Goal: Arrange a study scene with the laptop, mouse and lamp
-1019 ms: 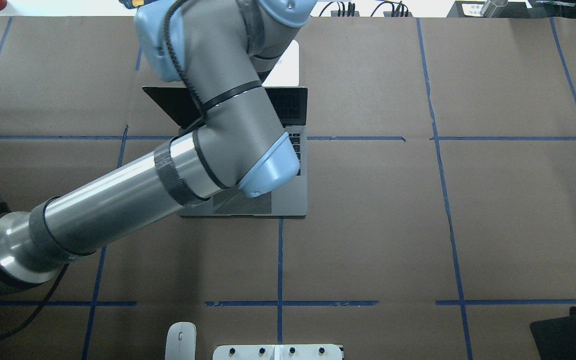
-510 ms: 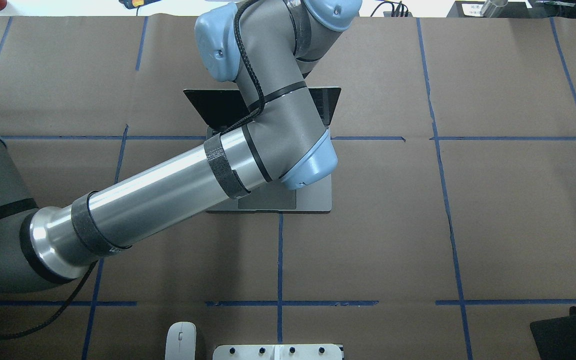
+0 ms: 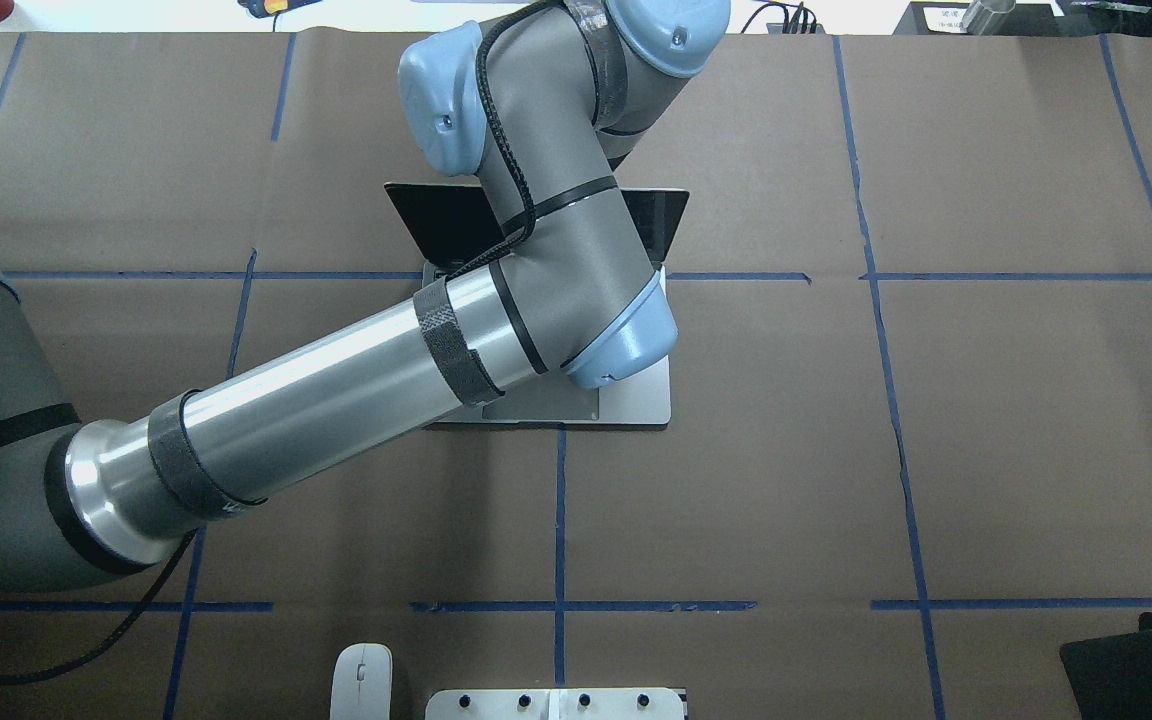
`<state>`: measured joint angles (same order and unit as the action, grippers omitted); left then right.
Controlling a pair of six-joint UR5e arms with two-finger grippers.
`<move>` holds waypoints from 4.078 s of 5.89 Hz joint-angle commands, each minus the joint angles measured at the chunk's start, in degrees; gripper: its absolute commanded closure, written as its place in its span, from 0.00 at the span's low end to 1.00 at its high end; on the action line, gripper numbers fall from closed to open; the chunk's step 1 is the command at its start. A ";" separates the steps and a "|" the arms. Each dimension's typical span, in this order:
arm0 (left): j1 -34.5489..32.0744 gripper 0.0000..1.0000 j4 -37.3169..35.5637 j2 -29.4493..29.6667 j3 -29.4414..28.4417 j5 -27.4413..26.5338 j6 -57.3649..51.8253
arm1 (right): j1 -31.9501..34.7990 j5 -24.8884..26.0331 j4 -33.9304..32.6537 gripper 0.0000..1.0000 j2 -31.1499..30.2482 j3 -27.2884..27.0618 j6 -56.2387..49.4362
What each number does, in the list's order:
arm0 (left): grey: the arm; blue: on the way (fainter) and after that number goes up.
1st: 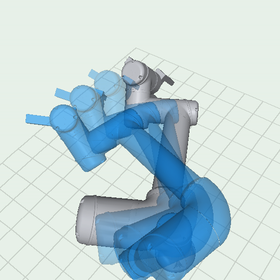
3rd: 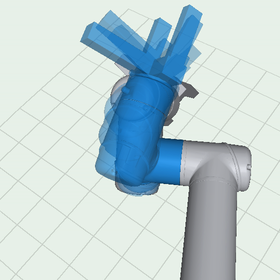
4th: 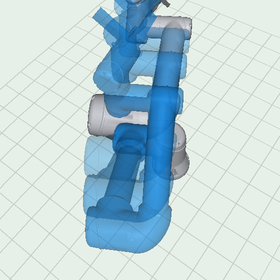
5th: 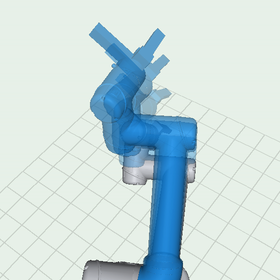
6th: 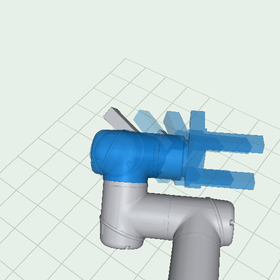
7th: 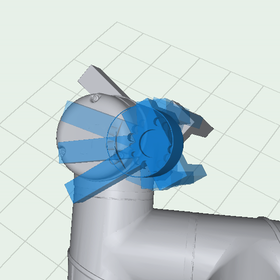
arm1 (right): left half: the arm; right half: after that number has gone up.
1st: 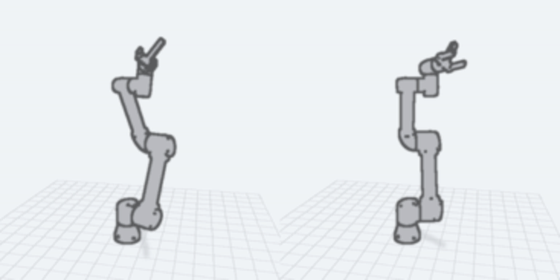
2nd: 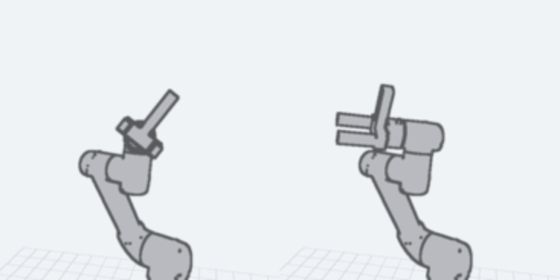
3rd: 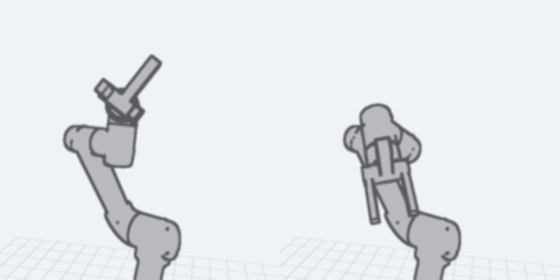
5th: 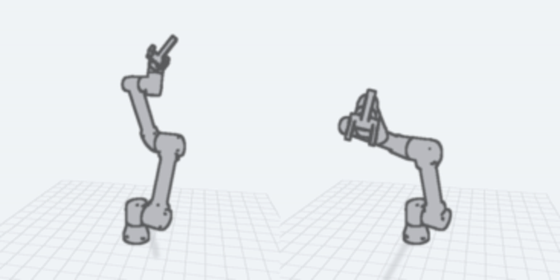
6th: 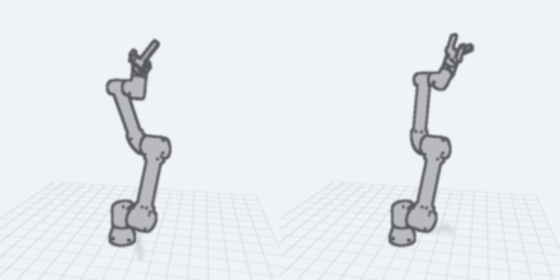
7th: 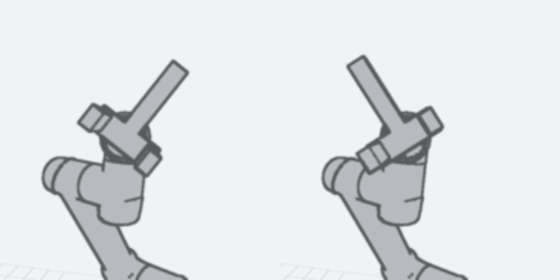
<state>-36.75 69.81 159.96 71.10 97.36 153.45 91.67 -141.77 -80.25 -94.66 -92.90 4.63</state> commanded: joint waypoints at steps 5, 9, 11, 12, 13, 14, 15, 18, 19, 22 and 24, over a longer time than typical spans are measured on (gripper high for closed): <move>-0.25 0.00 -7.31 -14.79 29.27 3.09 -18.38 | -0.08 -0.09 0.35 0.00 0.88 -1.06 3.16; 8.33 0.00 -8.28 -35.24 53.62 3.19 -46.87 | -12.52 0.96 1.76 0.00 -6.21 -18.76 23.46; 12.21 0.00 -7.67 -35.51 54.75 3.19 -51.85 | -23.58 1.23 2.98 0.00 -9.65 -23.10 31.96; 13.27 0.00 -7.58 -35.60 56.07 3.19 -54.98 | -31.21 7.06 14.74 0.00 -14.80 -23.03 41.77; 14.24 0.00 -7.32 -38.38 58.95 3.28 -60.49 | -36.85 11.03 24.69 0.00 -18.42 -21.99 49.96; 15.73 0.00 -6.01 -39.89 60.02 3.28 -63.25 | -39.61 11.42 26.18 0.00 -20.72 -21.89 50.91; 17.66 0.00 -4.17 -40.17 59.77 3.28 -63.10 | -42.59 13.25 31.59 0.00 -23.53 -21.54 54.48; 18.38 0.00 -4.06 -40.26 59.86 3.19 -63.27 | -59.21 27.06 47.25 0.00 -31.61 -18.20 69.27; 18.38 0.00 -4.06 -40.26 59.86 3.19 -63.19 | -59.76 27.16 50.51 0.00 -35.12 -18.11 69.55; 18.38 0.00 -2.92 -40.34 60.38 3.28 -63.27 | -72.21 34.27 51.33 0.00 -35.42 -16.98 79.90; 18.38 0.00 -2.92 -40.26 60.47 3.28 -63.27 | -74.87 34.63 51.42 0.00 -35.51 -16.35 81.94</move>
<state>-18.41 66.88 119.68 131.49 100.63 90.19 18.07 -107.34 -28.86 -130.10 -109.56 85.64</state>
